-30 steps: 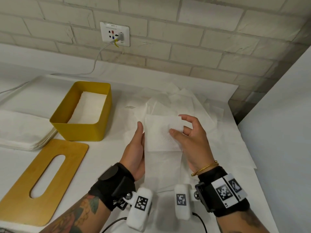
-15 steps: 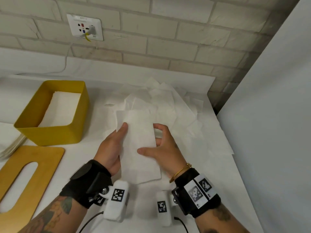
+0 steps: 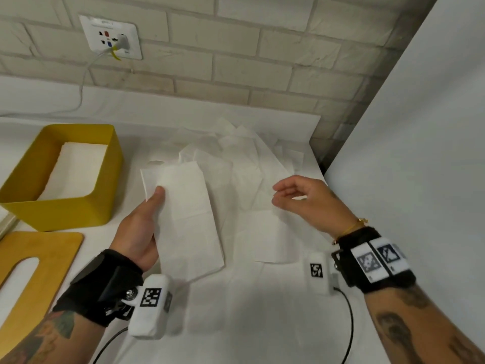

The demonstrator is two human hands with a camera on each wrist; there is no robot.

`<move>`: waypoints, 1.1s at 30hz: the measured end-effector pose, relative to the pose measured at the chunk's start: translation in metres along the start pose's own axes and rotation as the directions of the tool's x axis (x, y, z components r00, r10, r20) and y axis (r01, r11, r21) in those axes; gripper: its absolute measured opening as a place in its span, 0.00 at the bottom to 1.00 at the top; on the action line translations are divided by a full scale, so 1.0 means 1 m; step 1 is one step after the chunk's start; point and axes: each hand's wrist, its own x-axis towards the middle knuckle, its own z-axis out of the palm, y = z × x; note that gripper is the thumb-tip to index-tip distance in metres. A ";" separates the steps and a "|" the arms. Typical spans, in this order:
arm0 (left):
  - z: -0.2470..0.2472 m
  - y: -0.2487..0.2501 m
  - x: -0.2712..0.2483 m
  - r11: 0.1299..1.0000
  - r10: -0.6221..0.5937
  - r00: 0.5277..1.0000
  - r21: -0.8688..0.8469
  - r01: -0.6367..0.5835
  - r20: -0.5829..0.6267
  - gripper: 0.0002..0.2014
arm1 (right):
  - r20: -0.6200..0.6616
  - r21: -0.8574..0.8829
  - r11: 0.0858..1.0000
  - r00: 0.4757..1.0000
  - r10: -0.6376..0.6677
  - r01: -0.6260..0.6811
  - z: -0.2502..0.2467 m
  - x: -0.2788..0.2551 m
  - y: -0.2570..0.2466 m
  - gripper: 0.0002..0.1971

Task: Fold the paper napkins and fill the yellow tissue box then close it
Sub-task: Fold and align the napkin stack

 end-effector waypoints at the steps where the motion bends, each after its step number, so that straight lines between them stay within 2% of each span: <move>1: 0.001 -0.001 -0.001 1.000 -0.004 1.000 0.004 0.004 0.003 0.18 | 0.050 -0.090 0.996 0.998 0.031 -0.026 -0.002 0.007 0.003 0.14; 4: 0.006 -0.002 -0.004 1.000 -0.011 1.000 0.020 0.011 0.014 0.18 | 0.218 -0.328 0.940 0.960 0.173 -0.095 0.004 0.023 0.009 0.20; 5: 0.007 -0.002 -0.005 1.000 -0.011 1.000 0.025 0.011 0.016 0.18 | 0.254 -0.382 0.920 0.947 0.197 -0.089 0.008 0.027 0.010 0.19; 7: 0.008 -0.002 -0.008 0.999 -0.016 1.000 0.029 0.016 0.018 0.18 | 0.281 -0.422 0.906 0.945 0.170 -0.038 0.012 0.029 0.007 0.10; 9: 0.009 -0.002 -0.009 0.999 -0.030 0.999 0.025 0.030 0.018 0.19 | 0.234 -0.409 0.912 0.968 0.094 0.010 0.007 0.029 -0.003 0.04; 11: 0.011 -0.002 -0.010 0.999 -0.043 0.999 0.018 0.043 0.015 0.19 | 0.107 -0.333 0.940 0.994 -0.039 0.073 -0.003 0.028 -0.018 0.03; 12: 0.012 -0.002 -0.010 0.999 -0.050 0.999 0.014 0.049 0.014 0.18 | 0.017 -0.237 0.965 0.994 -0.111 0.112 -0.007 0.026 -0.028 0.02; 14: 0.016 -0.003 -0.010 0.998 -0.068 0.998 0.006 0.068 0.019 0.17 | -0.126 0.074 0.977 0.974 -0.191 0.201 -0.009 0.020 -0.048 0.03; 16: 0.022 -0.005 -0.010 0.996 -0.092 0.995 -0.006 0.092 0.038 0.18 | -0.164 0.403 0.882 0.967 -0.193 0.244 -0.003 0.014 -0.066 0.05; 19: 0.027 -0.007 -0.010 0.993 -0.112 0.990 -0.014 0.113 0.085 0.20 | -0.105 0.634 0.754 0.985 -0.136 0.171 0.021 0.011 -0.076 0.07; 22: 0.030 -0.006 -0.010 0.993 -0.114 0.986 -0.020 0.117 0.119 0.23 | -0.014 0.681 0.732 1.000 -0.015 0.021 0.055 0.008 -0.066 0.08; 26: 0.025 -0.009 -0.006 0.991 -0.115 0.982 -0.046 0.123 0.150 0.28 | 0.108 0.648 0.746 0.988 0.106 -0.151 0.094 0.000 -0.043 0.09; 33: 0.020 -0.016 -0.002 0.983 -0.153 0.972 -0.078 0.168 0.176 0.37 | 0.085 0.591 0.788 0.985 0.150 -0.171 0.111 -0.003 -0.029 0.09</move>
